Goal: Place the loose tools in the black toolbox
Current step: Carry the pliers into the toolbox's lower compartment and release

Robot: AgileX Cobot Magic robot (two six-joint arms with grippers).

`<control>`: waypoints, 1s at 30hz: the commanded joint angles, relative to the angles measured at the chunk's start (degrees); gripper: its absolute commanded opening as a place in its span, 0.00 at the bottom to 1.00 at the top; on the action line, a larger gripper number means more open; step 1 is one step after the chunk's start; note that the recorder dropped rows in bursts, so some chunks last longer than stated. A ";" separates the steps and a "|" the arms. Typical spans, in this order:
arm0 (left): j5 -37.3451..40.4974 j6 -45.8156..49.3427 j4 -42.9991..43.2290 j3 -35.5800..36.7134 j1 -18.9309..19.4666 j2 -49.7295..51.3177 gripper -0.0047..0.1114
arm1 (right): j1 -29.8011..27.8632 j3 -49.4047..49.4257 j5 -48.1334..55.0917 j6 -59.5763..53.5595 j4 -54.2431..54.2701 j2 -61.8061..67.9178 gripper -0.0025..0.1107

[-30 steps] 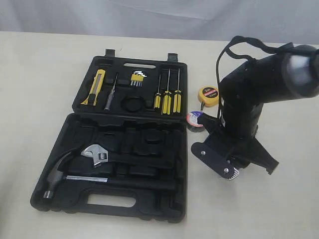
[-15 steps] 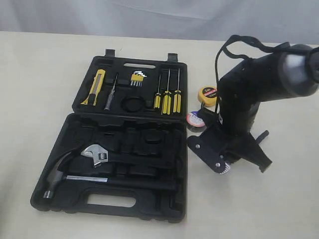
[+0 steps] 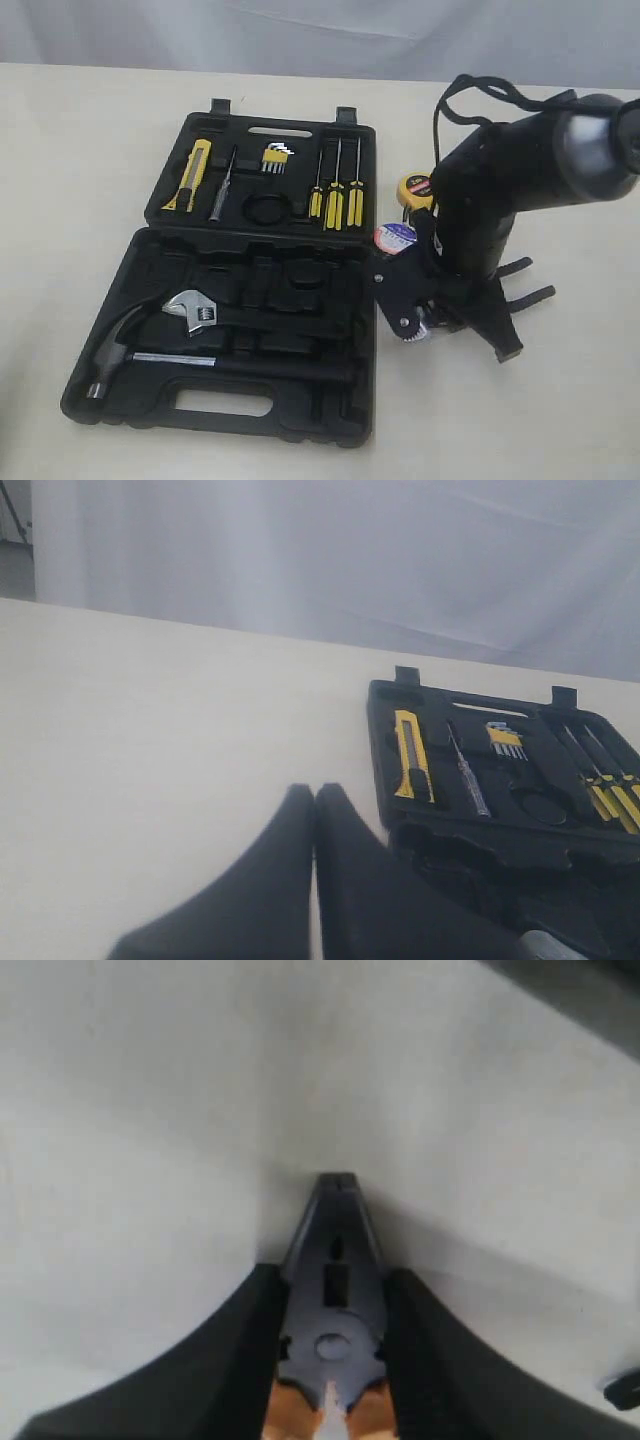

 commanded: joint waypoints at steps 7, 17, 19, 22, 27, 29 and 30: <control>0.18 0.02 -0.47 -0.30 -0.33 0.23 0.04 | 3.99 0.82 4.72 6.61 1.84 -6.02 0.02; 0.18 0.02 -0.47 -0.30 -0.33 0.23 0.04 | 10.00 -11.79 6.68 17.91 10.94 -14.52 0.02; 0.18 0.02 -0.47 -0.30 -0.33 0.23 0.04 | 11.46 -15.71 6.28 19.51 15.46 -13.55 0.02; 0.18 0.02 -0.47 -0.30 -0.33 0.23 0.04 | 13.85 -20.90 4.59 22.38 17.12 -10.65 0.02; 0.18 0.02 -0.47 -0.30 -0.33 0.23 0.04 | 15.52 -27.47 0.81 28.08 16.95 -3.61 0.02; 0.18 0.02 -0.47 -0.30 -0.33 0.23 0.04 | 15.66 -28.55 -2.31 28.21 16.95 -0.67 0.02; 0.18 0.02 -0.47 -0.30 -0.33 0.23 0.04 | 15.77 -28.80 -3.60 28.21 16.95 0.66 0.02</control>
